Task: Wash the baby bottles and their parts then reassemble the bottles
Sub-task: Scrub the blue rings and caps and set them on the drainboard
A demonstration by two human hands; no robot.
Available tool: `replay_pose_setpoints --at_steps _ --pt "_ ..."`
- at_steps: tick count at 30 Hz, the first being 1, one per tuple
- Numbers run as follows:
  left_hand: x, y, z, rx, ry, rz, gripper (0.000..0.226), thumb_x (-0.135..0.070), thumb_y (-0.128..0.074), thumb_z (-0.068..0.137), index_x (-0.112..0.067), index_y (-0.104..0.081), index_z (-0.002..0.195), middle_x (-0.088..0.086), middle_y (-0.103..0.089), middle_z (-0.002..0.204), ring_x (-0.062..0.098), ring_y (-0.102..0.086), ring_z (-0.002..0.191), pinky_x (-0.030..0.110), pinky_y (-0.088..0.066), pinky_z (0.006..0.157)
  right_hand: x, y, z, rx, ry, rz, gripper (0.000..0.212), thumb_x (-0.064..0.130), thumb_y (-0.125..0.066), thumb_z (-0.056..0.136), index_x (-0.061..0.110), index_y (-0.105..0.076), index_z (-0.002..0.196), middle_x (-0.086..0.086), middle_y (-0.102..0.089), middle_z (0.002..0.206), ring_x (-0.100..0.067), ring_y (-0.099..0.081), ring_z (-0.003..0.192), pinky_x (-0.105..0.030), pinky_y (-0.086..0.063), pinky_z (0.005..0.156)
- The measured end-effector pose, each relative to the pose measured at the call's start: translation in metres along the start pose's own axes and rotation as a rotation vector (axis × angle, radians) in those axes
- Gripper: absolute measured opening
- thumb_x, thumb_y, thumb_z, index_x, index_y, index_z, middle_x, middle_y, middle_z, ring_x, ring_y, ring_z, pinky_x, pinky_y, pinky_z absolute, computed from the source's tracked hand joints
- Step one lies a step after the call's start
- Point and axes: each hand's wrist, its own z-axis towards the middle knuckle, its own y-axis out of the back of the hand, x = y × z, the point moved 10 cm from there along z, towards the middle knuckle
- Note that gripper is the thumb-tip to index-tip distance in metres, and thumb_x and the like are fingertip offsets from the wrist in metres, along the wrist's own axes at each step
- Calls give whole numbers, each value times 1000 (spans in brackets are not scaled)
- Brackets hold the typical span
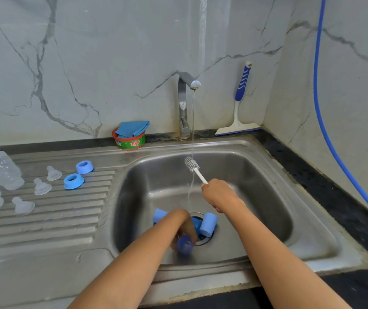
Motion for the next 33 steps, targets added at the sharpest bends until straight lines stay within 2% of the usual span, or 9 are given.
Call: replay_pose_setpoints --at_steps 5,9,15,18,20,21,25,30,33 --pt "-14 91 3 -168 -339 -1276 17 -16 -49 98 -6 -54 86 15 -58 84 23 -57 71 30 -52 65 -10 16 6 -92 -33 -25 33 13 -33 100 -1 -54 121 -5 -45 81 -22 -46 68 -28 -38 56" --pt "-28 121 0 -89 -538 -1804 27 -25 -48 101 -1 -50 115 21 -60 96 31 -61 109 36 -52 80 -12 27 10 -185 -26 15 37 5 -27 100 3 -50 129 -7 -50 92 -26 -54 90 -25 -36 57" --pt "-55 125 3 0 -548 -1984 42 -28 -55 97 7 -49 121 22 -59 100 31 -61 112 39 -53 80 -17 25 18 -187 -37 36 35 19 -32 100 -1 -56 116 -11 -51 90 -32 -57 97 -33 -43 74" --pt "-64 124 2 -24 -543 -1907 26 -19 -62 93 3 -54 104 20 -57 97 29 -64 90 34 -60 65 -17 32 9 -194 -43 58 35 17 -32 99 -2 -55 118 -4 -46 77 -33 -57 103 -37 -46 82" --pt "-68 121 3 -61 -559 -1793 11 -10 -64 91 -1 -57 92 15 -58 88 21 -58 75 27 -57 56 -13 36 6 -217 -25 119 34 8 -31 100 -2 -48 128 -10 -55 102 -32 -55 106 -33 -45 82" --pt "-68 120 4 -79 -564 -1766 7 -7 -62 91 -3 -56 89 13 -59 85 18 -56 73 27 -56 59 -12 34 4 -202 -23 99 35 6 -30 100 -2 -46 131 -13 -54 110 -32 -54 106 -32 -45 79" --pt "-63 131 3 -165 -645 -1794 19 3 -51 95 -3 -55 113 14 -58 88 19 -55 76 30 -50 76 -19 31 12 -202 -50 128 35 20 -33 99 -1 -55 117 1 -37 70 -24 -45 84 -30 -39 61" --pt "-58 149 -10 -308 -718 -1724 34 10 -41 96 -3 -48 127 20 -52 117 25 -56 94 34 -45 96 -20 28 18 -190 -45 106 35 23 -34 98 1 -57 113 1 -36 69 -23 -45 84 -31 -39 72" --pt "-58 147 -12 -286 -738 -1731 22 2 -43 98 1 -52 119 16 -56 105 23 -56 92 35 -42 99 -18 27 18 -187 -36 63 35 24 -34 98 1 -57 113 1 -37 69 -24 -45 83 -32 -38 71"
